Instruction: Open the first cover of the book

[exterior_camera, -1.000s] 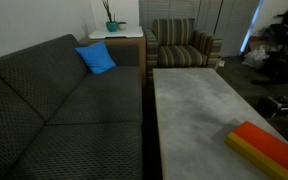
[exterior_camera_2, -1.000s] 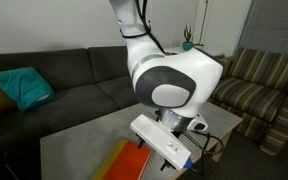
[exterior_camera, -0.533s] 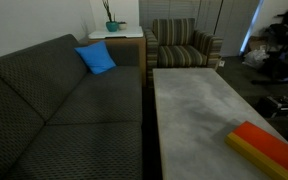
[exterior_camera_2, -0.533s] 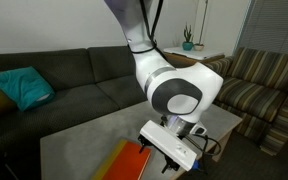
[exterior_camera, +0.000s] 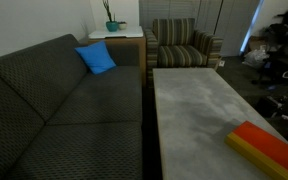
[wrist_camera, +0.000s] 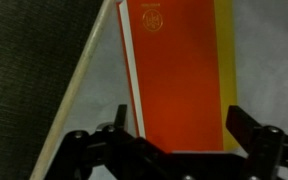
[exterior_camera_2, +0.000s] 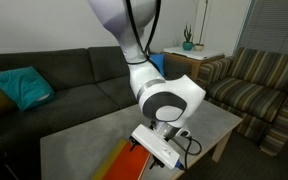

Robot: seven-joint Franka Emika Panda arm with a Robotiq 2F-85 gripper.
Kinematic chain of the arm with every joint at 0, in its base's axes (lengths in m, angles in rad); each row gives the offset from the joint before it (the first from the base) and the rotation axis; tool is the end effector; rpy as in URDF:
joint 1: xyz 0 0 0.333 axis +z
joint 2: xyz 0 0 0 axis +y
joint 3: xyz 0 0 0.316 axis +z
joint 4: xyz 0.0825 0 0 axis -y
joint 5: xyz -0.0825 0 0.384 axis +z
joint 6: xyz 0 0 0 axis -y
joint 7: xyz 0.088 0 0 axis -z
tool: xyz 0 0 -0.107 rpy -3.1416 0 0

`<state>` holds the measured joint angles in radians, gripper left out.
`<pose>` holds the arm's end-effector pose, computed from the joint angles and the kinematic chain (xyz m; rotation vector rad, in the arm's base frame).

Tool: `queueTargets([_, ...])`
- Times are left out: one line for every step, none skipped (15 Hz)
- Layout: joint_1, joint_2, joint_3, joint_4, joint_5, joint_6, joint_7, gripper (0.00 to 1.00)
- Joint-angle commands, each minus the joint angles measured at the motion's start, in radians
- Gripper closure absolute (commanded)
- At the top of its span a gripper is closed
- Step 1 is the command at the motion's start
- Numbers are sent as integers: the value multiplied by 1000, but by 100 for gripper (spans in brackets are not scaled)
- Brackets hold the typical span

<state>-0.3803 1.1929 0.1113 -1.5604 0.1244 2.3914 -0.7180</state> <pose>0.5722 -0.1553 -0.0789 -2.7637 -0.4051 0.3245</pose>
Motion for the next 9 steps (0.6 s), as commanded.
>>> queueTargets([-11,111,35,121,-13,-42,-49,0])
queueTargets([-8,132,39,144,-14,-47,-54,0])
queueTargets([-4,149,40,166,-15,-49,-56,0])
queueTargets([-1,162,39,186,-16,-51,-59,0])
queueTargets([3,170,38,201,-15,-49,-55,0])
queueTargets([5,185,39,220,-14,-53,-55,0])
queueTargets([3,195,42,237,-13,-60,-58,0])
queueTargets([-3,212,50,257,-7,-73,-67,0])
queueTargets([-4,224,53,275,-4,-87,-70,0])
